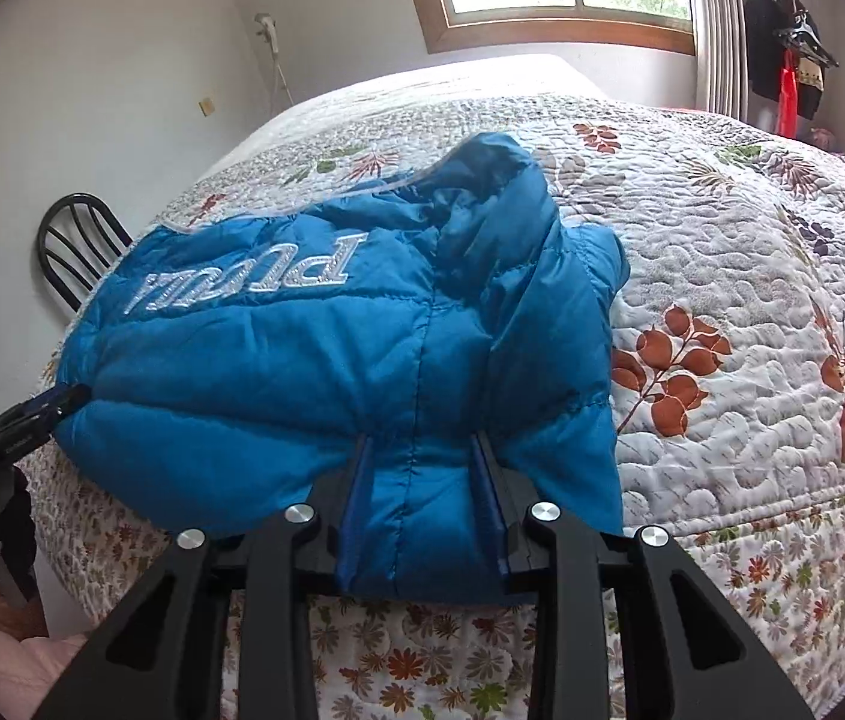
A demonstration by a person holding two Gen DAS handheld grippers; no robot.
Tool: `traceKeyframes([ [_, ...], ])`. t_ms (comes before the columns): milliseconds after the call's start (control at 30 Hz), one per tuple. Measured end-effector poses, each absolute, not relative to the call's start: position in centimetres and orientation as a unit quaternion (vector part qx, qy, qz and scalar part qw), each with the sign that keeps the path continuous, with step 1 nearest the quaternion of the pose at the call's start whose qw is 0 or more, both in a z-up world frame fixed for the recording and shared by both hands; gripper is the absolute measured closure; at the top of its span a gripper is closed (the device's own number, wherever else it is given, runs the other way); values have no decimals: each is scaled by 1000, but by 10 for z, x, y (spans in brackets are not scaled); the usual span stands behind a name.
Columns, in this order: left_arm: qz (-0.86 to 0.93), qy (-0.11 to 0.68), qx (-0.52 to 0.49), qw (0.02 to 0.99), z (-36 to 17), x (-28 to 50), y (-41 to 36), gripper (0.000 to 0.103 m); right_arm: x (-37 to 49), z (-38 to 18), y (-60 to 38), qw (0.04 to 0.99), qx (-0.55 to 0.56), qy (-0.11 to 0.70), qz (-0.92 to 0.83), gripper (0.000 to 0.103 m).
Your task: Fold large clothes
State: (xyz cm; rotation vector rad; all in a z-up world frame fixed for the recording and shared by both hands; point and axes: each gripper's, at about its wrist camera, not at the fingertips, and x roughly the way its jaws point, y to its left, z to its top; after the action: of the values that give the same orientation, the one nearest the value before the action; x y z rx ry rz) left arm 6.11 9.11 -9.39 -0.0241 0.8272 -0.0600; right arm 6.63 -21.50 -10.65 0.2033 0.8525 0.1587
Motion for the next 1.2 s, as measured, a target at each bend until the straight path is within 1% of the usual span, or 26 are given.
traceKeyframes([
  [167,-24,398,-8,917,-86,51,85,32,57,-99,-221,908,85,407,53,71],
  [400,-27,405,-1,914,-96,53,82,30,65,-121,-228,897,96,428,58,72],
  [667,-37,404,-6,914,-105,57,87,29,68,-134,-228,897,103,425,64,72],
  [867,-36,404,-19,914,-97,51,91,30,60,-122,-232,899,107,420,69,72],
  [900,-33,403,-22,914,-94,47,94,29,57,-116,-235,899,111,416,72,71],
  [933,-29,401,-27,915,-90,42,98,24,53,-111,-239,901,116,413,73,70],
  [1000,-20,401,-42,915,-85,31,107,20,45,-101,-249,903,123,406,62,69],
  [1067,-10,407,-61,911,-85,22,118,20,38,-96,-259,903,131,406,56,66],
  [1200,-5,429,-118,896,-97,11,135,19,34,-100,-273,892,158,418,65,65],
])
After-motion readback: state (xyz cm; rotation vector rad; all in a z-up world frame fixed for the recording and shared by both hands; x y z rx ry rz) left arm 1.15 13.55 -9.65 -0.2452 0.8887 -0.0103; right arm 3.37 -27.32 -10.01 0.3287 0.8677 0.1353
